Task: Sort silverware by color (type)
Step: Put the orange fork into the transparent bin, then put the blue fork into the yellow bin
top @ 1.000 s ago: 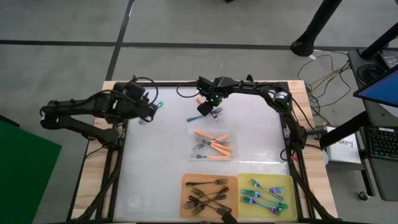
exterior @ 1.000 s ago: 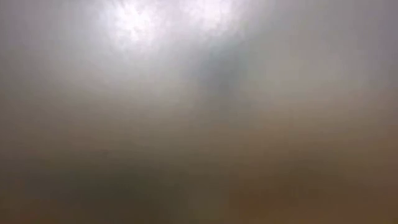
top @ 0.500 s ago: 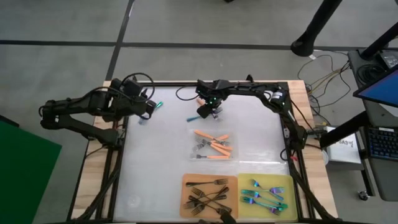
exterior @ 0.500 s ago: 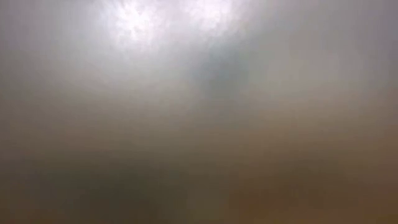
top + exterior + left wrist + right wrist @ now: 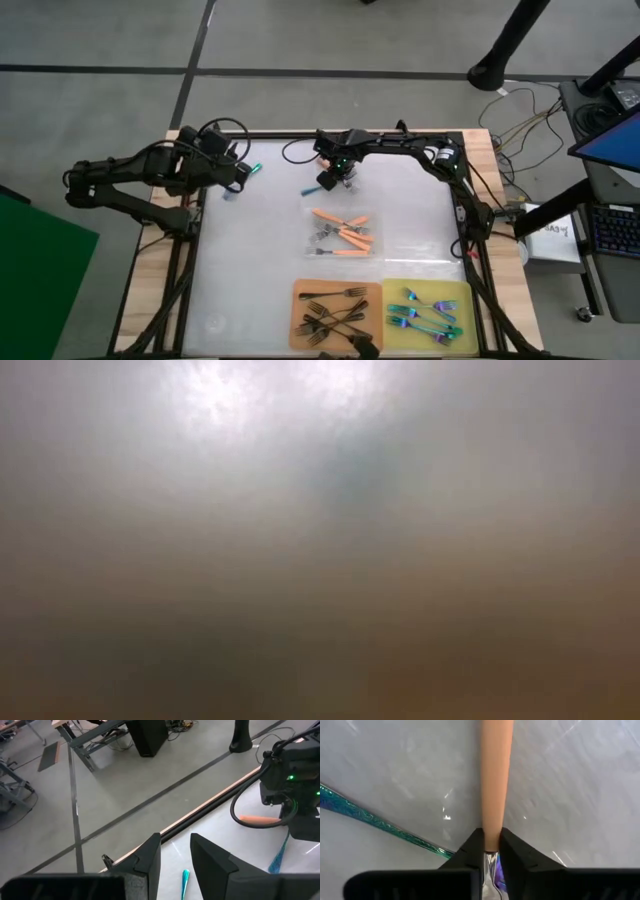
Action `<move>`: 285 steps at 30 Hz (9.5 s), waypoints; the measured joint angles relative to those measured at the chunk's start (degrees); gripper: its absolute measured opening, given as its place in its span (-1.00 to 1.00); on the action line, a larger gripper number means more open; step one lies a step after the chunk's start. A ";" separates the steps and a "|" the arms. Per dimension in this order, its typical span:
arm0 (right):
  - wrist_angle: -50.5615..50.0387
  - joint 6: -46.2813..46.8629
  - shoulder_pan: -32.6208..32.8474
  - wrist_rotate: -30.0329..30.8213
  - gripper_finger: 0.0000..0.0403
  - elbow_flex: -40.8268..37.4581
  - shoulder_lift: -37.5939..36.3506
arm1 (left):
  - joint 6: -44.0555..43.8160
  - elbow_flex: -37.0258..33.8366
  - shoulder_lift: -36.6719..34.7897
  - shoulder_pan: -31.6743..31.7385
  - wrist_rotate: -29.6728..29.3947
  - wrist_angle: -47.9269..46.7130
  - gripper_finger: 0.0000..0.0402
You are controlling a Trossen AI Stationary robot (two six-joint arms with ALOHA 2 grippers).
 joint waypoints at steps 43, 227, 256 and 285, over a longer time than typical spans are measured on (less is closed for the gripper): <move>-33.93 3.21 25.77 -0.60 -0.84 21.09 -3.04 | 0.88 -0.18 -0.19 0.00 0.09 -5.27 -0.56; -2.99 47.36 68.19 -14.50 -0.94 -38.62 -41.40 | -8.76 -1.14 -1.38 0.46 1.81 -8.87 -0.56; -2.98 54.64 68.08 -21.22 -0.36 -38.99 -41.40 | -3.02 -1.37 -1.40 0.44 9.39 -11.07 -0.56; -1.63 37.07 50.31 0.72 -0.42 -38.93 -50.27 | 0.17 -30.87 0.35 16.26 25.27 6.07 -0.56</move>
